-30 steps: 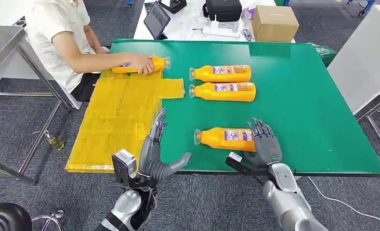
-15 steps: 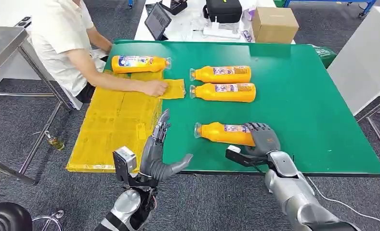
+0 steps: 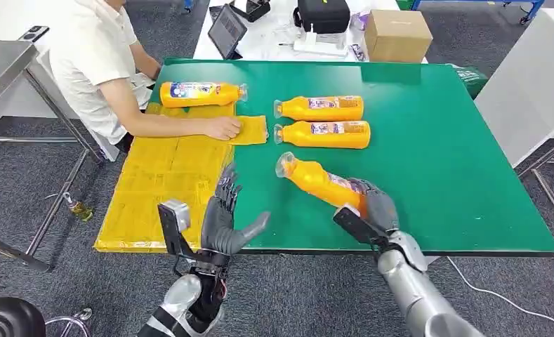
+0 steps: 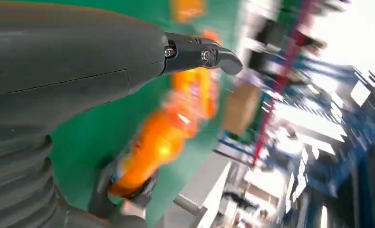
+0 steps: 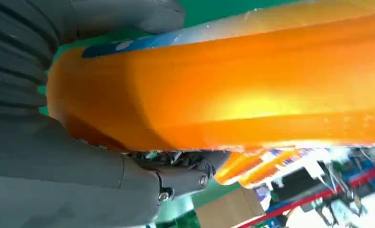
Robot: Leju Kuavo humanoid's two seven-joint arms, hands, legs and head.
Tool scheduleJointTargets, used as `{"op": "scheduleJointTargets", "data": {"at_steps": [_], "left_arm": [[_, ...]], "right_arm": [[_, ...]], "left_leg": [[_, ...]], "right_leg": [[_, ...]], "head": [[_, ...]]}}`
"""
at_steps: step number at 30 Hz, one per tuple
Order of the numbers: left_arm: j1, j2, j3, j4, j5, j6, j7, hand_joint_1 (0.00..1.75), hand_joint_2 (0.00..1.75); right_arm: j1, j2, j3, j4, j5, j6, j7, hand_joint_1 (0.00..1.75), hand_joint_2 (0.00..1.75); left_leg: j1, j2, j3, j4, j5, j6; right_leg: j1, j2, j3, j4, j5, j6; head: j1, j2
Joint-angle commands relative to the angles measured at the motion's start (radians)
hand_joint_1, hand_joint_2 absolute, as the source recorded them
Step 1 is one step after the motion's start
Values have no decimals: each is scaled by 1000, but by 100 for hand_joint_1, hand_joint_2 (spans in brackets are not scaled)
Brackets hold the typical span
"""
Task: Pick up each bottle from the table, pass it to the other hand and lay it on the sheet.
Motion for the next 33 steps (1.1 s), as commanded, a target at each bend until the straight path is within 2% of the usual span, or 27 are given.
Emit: {"op": "scheduleJointTargets", "data": {"at_steps": [1, 7, 9, 10, 13, 14, 19, 21, 22, 24, 26, 28, 33], "left_arm": [[2, 5, 15, 91, 157, -11, 26, 0, 175], [4, 12, 4, 73, 174, -12, 31, 0, 175], [4, 12, 4, 73, 174, -12, 31, 0, 175], [1, 16, -7, 71, 177, -12, 29, 0, 175], [-4, 20, -30, 67, 178, -16, 27, 0, 175], [-5, 20, -34, 67, 179, -17, 27, 0, 175], [-39, 23, -71, 86, 154, -62, 24, 0, 175], [-56, 18, -70, 113, 165, -62, 36, 0, 175], [-65, 13, -64, 129, 176, -59, 42, 0, 175], [-69, 14, -62, 134, 177, -59, 42, 0, 175], [-78, 10, -55, 149, 196, -59, 39, 0, 175], [-92, 8, -50, 160, 208, -55, 34, 0, 175], [-92, 8, -50, 160, 208, -55, 34, 0, 175]], "right_arm": [[112, 77, 109, -273, -105, -57, 30, 143, 175], [106, 77, 121, -264, -125, -60, 33, 143, 175], [106, 77, 121, -264, -125, -60, 33, 143, 175], [104, 82, 120, -255, -144, -69, 33, 145, 175], [88, 104, 123, -205, -162, -96, 49, 140, 175], [83, 108, 129, -188, -159, -96, 51, 143, 175], [45, 170, 231, -63, -155, -36, 1, 145, 175], [51, 187, 280, -67, -151, -31, -39, 148, 175], [59, 196, 302, -79, -163, -20, -55, 147, 175], [66, 206, 310, -84, -161, -30, -52, 148, 175], [80, 198, 357, -120, -169, -19, -71, 157, 175], [101, 205, 403, -151, -179, -26, -96, 155, 175], [101, 205, 403, -151, -179, -26, -96, 155, 175]], "left_leg": [[0, 3, 2, -1, -1, 1], [0, 0, -5, 0, 0, 1], [0, 0, -2, -1, -2, 2], [-1, -1, -6, 0, 0, 1], [-1, 1, -4, -1, -1, 1], [-1, 1, -5, -1, -1, 1], [0, 3, -3, -1, -2, 1], [0, 2, -5, -1, -1, 1], [0, 4, -1, -2, -2, 2], [0, 2, -2, -2, -2, 1], [0, 1, -4, -1, -1, 1], [0, -1, -6, -1, 0, 1], [0, -1, -6, -1, 0, 1]], "right_leg": [[1, 1, 1, -1, -1, -3], [0, 0, -4, 0, -1, -1], [0, -1, -1, -1, -2, -3], [-1, -1, -5, 0, -1, -1], [0, 0, -3, 0, -1, -3], [-1, 0, -4, 0, -1, -3], [0, 2, -3, -1, -1, -3], [0, 1, -5, 0, -1, -2], [1, 2, -1, -1, -2, -5], [1, 1, -1, -1, -2, -4], [0, 0, -4, 0, -1, -3], [0, -1, -6, 0, -1, -2], [0, -1, -5, 0, -1, -2]], "head": [[0, 0], [0, 0], [0, 0], [0, 0], [0, 0], [0, 0], [0, 0], [0, 0], [0, 0], [0, 0], [0, 0], [0, 0], [0, 0]]}}
